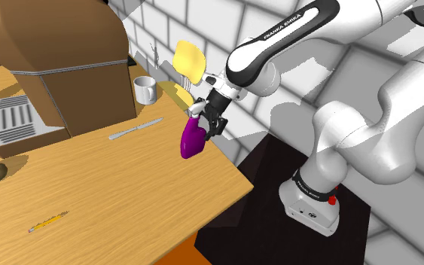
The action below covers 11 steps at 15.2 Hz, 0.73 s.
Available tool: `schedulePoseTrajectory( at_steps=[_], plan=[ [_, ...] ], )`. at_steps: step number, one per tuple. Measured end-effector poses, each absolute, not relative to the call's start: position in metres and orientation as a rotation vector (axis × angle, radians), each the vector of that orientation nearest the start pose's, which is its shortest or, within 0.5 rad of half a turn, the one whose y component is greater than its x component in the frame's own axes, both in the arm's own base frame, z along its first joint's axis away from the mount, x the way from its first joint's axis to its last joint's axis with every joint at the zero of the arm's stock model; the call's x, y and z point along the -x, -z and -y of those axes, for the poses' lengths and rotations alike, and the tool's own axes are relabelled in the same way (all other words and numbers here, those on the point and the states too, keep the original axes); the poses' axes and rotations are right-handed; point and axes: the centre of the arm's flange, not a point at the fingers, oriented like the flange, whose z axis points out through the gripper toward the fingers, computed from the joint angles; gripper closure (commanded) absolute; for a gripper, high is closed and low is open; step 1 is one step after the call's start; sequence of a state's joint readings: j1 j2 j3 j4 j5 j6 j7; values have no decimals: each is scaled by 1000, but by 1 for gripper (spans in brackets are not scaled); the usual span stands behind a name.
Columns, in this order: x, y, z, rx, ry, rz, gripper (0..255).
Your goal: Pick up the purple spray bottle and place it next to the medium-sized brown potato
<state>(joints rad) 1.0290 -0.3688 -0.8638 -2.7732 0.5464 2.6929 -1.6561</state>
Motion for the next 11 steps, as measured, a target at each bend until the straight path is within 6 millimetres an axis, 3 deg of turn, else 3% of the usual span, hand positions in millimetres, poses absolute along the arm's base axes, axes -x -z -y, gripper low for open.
schedulePoseTrajectory(
  at_steps=[4,5,11],
  plan=[
    [-386,-296,-71,2137,607,1708,0],
    [-386,-296,-71,2137,607,1708,255],
    [-386,-296,-71,2137,608,1708,255]
  ],
)
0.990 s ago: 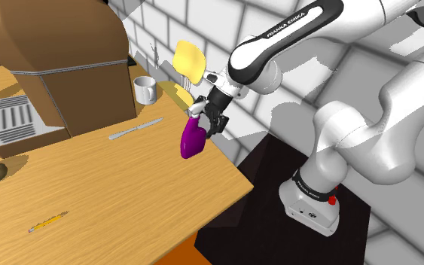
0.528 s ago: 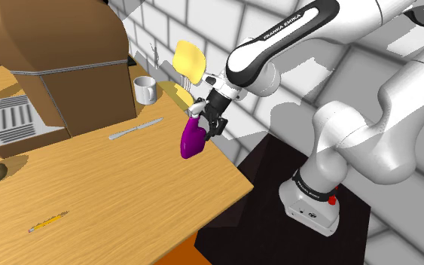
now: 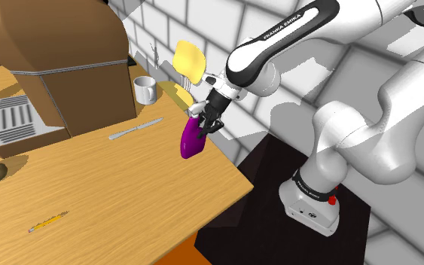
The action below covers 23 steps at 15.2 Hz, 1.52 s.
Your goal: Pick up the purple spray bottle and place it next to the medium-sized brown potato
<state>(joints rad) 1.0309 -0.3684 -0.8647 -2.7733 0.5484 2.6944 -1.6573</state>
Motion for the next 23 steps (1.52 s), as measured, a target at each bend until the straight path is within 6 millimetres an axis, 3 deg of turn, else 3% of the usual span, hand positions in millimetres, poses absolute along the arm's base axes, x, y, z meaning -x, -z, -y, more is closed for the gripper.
schedulePoseTrajectory(
  at_steps=[6,23],
  plan=[
    [-386,-302,-70,2136,607,1707,255],
    [-385,-390,-73,2136,607,1708,255]
  ],
)
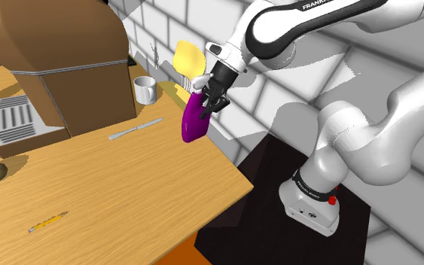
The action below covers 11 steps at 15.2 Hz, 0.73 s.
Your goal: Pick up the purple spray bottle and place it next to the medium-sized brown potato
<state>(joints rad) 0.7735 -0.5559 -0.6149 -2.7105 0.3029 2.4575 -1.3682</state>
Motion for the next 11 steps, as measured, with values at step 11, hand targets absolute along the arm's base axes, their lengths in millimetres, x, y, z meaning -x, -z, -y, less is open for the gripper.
schedulePoseTrajectory(
  at_steps=[11],
  plan=[
    [-386,-446,-75,2135,596,1715,255]
  ],
)
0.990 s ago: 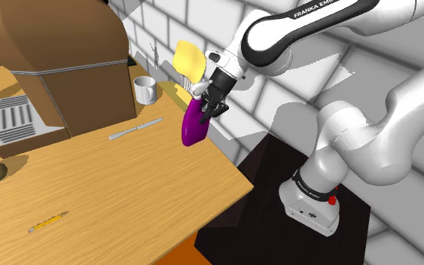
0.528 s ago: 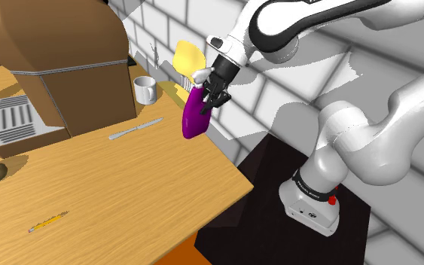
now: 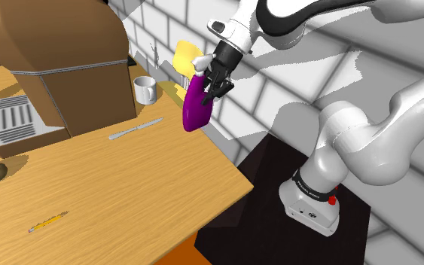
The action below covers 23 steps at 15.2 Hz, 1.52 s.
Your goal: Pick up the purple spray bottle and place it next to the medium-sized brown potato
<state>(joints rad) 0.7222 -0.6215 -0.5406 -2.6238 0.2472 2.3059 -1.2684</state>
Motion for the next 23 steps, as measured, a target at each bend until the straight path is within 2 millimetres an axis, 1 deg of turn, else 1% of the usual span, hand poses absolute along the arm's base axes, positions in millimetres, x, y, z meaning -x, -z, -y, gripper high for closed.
schedulePoseTrajectory(
  at_steps=[7,9,12,15,16,23],
  plan=[
    [-385,-476,-78,2136,563,1727,255],
    [-389,-488,-76,2136,584,1718,255],
    [-387,-506,-80,2135,575,1724,255],
    [-385,-518,-80,2137,562,1726,255],
    [-388,-527,-76,2138,577,1719,255],
    [-386,-566,-76,2136,587,1718,255]
  ],
)
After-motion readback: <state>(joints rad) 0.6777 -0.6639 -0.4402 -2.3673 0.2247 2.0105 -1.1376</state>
